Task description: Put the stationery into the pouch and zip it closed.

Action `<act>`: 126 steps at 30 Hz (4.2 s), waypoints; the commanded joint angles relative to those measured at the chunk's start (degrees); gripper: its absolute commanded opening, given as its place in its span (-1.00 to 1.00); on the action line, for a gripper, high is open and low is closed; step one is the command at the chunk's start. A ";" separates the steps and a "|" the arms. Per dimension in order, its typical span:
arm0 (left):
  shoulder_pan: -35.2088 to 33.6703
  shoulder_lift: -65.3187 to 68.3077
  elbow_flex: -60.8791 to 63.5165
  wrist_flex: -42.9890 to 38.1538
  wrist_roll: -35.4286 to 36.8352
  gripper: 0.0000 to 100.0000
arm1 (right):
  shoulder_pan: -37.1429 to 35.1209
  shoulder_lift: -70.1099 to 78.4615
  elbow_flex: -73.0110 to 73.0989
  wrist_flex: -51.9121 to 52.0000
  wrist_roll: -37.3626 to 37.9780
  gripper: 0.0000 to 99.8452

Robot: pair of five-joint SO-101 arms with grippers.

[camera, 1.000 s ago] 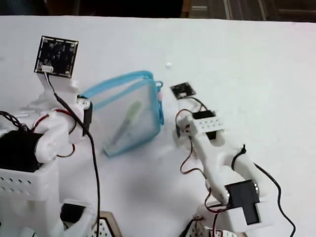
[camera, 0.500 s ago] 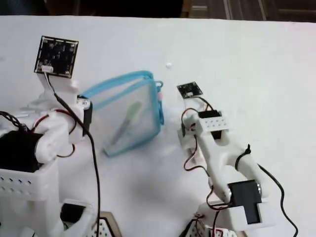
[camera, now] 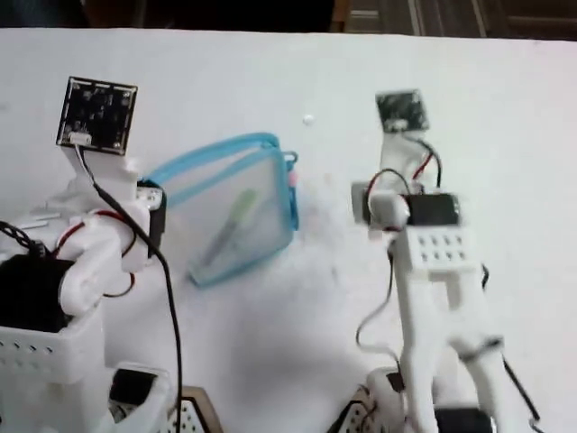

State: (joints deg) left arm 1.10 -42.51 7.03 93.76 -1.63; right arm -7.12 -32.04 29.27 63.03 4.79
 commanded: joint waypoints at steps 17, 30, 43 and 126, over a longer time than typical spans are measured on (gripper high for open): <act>-0.40 -0.04 1.14 0.79 -0.53 -0.96 | -32.22 -7.25 -20.84 -18.33 -25.49 -0.97; -0.40 -0.31 4.31 -0.88 -0.53 -0.96 | -35.38 -5.49 -5.45 -23.87 -25.05 -0.97; -0.40 -0.13 4.57 -1.32 -0.53 -0.96 | -35.47 -15.96 0.09 -22.20 -19.52 -0.25; 10.51 0.13 -5.98 -12.13 -12.40 -0.96 | -14.73 -53.23 60.04 -38.29 -8.53 -0.23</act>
State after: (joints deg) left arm 8.66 -42.07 2.73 80.66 -13.76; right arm -19.43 -82.42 87.38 23.91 -3.30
